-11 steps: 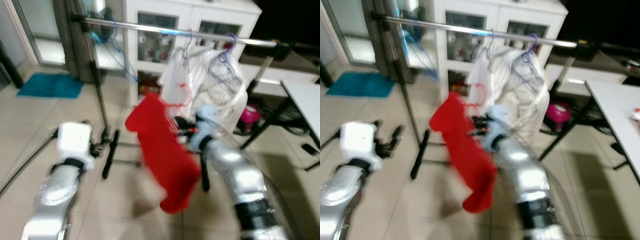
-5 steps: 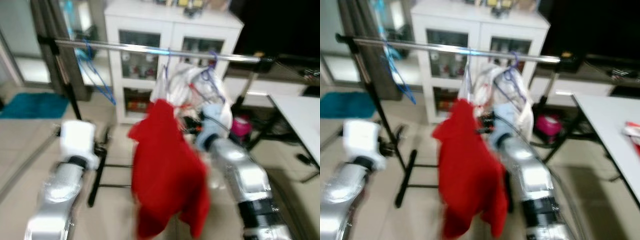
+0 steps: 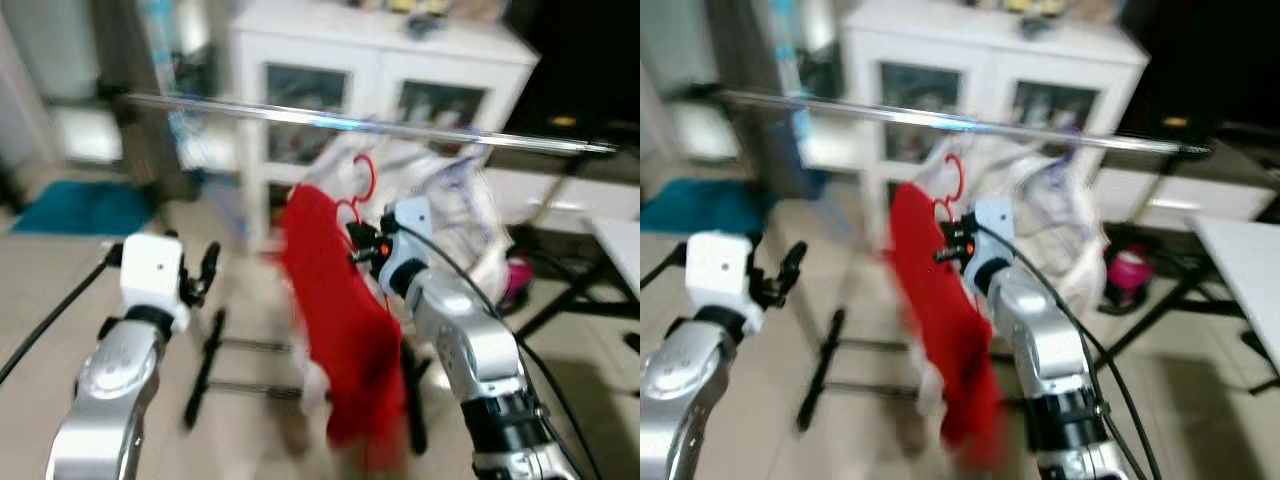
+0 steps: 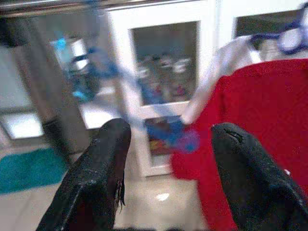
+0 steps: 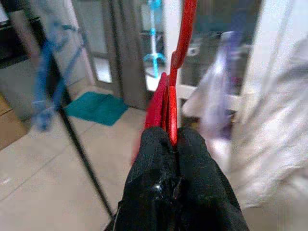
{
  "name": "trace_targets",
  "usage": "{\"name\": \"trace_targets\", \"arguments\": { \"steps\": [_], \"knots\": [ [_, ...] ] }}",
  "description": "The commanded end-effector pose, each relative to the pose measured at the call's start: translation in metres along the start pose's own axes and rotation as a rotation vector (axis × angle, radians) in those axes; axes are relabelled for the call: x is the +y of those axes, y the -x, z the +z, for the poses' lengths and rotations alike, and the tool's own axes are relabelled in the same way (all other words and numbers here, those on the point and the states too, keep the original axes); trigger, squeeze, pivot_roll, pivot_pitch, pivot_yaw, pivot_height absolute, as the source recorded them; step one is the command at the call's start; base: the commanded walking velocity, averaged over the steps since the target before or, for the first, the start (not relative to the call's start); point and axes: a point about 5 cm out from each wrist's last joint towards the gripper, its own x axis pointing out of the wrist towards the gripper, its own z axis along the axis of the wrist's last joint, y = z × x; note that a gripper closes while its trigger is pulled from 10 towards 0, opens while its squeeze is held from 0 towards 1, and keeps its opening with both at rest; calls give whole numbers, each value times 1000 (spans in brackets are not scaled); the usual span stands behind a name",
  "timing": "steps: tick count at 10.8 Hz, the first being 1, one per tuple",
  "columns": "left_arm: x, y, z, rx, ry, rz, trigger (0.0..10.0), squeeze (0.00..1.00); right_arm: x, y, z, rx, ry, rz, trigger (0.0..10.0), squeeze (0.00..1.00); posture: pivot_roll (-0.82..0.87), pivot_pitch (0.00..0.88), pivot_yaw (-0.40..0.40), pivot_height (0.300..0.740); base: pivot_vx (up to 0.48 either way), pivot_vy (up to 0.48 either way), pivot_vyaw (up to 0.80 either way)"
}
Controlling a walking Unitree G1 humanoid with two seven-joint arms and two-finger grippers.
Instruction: Hang hanger
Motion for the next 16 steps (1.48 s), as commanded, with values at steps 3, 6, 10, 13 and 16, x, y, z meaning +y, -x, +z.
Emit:
{"name": "trace_targets", "arguments": {
  "steps": [3, 6, 10, 13, 16],
  "knots": [
    [-4, 0, 0, 2, -17, -32, 10000, 0, 6, 2, 15, -59, 47, 67, 10000, 0, 6, 0, -46, 740, 421, 0, 0],
    [-11, 9, -3, 4, -36, -102, 10000, 0, 17, 17, 13, -38, 69, 154, 10000, 0, 18, 0, -55, 740, 0, 0, 0],
    [-14, 20, -4, -3, -48, -233, 10000, 0, 32, 11, 27, -58, 49, 189, 10000, 0, 11, 0, -35, 740, 0, 0, 0],
    [-9, 30, -1, 3, -65, -386, 10000, 0, 50, -25, 30, 10, 63, 226, 10000, 0, 19, 0, -31, 740, 0, 0, 0],
    [5, 39, 7, -8, -94, -414, 10000, 0, 49, -63, 47, 5, 43, 183, 10000, 0, 54, 0, -45, 740, 0, 0, 0]
  ]
}}
